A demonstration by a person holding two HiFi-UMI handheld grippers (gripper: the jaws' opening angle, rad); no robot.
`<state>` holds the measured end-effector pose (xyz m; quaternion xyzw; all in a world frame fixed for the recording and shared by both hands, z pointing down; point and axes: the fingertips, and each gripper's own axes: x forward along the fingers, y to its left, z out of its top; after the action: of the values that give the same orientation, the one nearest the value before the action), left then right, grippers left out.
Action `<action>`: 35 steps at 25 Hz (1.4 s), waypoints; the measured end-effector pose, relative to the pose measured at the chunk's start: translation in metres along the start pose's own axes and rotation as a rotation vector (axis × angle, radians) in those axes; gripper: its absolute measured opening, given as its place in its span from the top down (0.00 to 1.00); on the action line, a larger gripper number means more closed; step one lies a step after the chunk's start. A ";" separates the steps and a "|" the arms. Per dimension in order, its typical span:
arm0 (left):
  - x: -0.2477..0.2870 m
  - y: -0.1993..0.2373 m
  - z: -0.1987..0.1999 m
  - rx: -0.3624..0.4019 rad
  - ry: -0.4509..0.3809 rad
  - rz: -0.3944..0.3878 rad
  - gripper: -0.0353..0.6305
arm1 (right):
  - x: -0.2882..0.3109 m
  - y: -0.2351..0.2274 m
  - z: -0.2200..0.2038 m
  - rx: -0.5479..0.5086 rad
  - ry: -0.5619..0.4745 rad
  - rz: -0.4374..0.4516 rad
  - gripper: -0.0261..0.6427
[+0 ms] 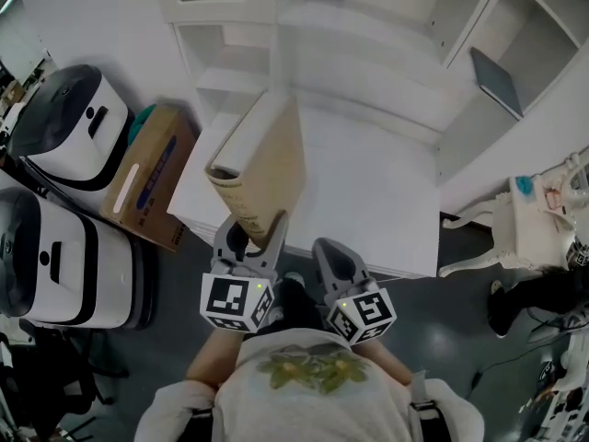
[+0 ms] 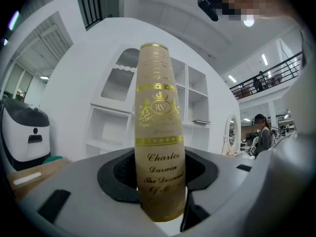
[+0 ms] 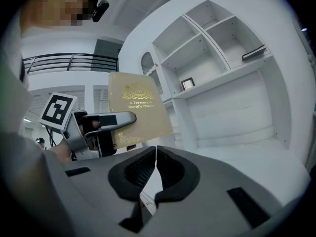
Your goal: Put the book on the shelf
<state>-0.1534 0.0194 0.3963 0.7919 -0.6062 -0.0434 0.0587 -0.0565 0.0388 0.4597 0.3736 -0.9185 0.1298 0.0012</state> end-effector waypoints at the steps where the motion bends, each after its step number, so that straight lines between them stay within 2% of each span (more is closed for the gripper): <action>1: 0.003 0.000 0.002 0.004 -0.003 -0.001 0.61 | 0.002 -0.003 0.000 0.003 0.001 0.002 0.92; 15: 0.057 0.008 0.041 0.068 -0.043 -0.011 0.61 | 0.054 -0.031 0.033 0.003 -0.018 0.059 0.92; 23: 0.078 0.015 0.058 0.076 -0.056 -0.007 0.61 | 0.075 -0.039 0.049 0.003 -0.047 0.087 0.92; 35: 0.113 0.017 0.083 0.131 -0.088 0.000 0.61 | 0.091 -0.068 0.059 0.015 -0.082 0.071 0.92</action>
<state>-0.1521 -0.0977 0.3165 0.7915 -0.6096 -0.0384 -0.0201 -0.0700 -0.0845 0.4282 0.3457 -0.9294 0.1212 -0.0439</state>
